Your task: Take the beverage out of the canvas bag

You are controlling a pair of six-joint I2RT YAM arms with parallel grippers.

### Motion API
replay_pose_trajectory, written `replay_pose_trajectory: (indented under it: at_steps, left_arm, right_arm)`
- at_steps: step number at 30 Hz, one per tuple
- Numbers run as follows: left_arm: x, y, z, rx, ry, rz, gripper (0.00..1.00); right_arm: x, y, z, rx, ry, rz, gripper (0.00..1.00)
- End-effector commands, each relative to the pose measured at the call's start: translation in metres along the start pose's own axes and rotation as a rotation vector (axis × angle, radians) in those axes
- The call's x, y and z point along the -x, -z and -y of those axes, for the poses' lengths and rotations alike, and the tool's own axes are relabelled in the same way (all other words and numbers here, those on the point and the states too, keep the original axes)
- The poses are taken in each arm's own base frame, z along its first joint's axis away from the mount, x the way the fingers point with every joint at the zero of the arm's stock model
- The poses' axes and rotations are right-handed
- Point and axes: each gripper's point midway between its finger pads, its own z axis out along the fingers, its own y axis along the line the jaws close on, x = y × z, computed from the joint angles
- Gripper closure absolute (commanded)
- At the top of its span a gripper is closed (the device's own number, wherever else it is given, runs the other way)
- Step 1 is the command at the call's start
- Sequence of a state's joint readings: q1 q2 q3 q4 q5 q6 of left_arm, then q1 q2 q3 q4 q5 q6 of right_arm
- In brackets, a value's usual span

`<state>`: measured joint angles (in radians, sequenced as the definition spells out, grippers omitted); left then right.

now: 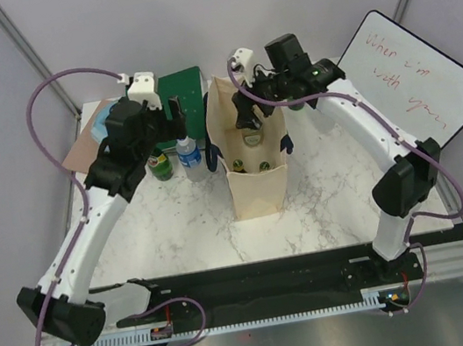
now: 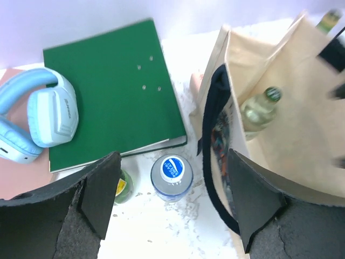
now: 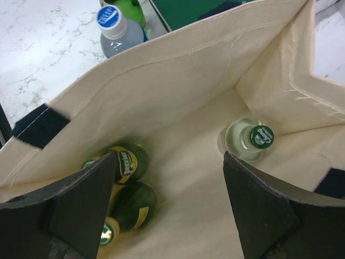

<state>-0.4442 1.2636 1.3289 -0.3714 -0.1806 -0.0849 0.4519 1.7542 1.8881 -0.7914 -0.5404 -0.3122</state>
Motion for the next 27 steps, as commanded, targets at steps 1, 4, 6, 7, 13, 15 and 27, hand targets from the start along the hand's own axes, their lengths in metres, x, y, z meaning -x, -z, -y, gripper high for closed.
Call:
replay_pose_trajectory:
  at_steps: [1, 4, 6, 7, 13, 15, 27]
  left_arm:
    - [0.011, 0.039, -0.002, -0.015, 0.098, 0.057, 0.13]
    - [0.001, 0.056, 0.004, -0.066, 0.135, 0.058, 0.13]
    - [-0.007, 0.065, 0.004, -0.071, 0.167, 0.058, 0.13]
    - [-0.01, 0.067, 0.003, -0.069, 0.176, 0.055, 0.13]
    - [-0.023, 0.077, 0.002, -0.066, 0.225, 0.055, 0.13]
    - [-0.024, 0.077, 0.002, -0.065, 0.225, 0.05, 0.13]
    - [-0.026, 0.072, 0.003, -0.065, 0.221, 0.036, 0.13]
  right_arm:
    - [0.004, -0.021, 0.027, -0.135, -0.086, -0.036, 0.12]
    - [-0.003, -0.038, 0.039, -0.172, -0.149, -0.066, 0.12]
    - [-0.007, -0.044, 0.046, -0.214, -0.185, -0.08, 0.13]
    - [-0.01, -0.051, 0.051, -0.225, -0.203, -0.09, 0.12]
    - [-0.028, -0.065, 0.075, -0.357, -0.281, -0.124, 0.12]
    - [-0.031, -0.063, 0.086, -0.424, -0.282, -0.131, 0.12]
    - [-0.052, -0.089, 0.104, -0.475, -0.271, -0.179, 0.26]
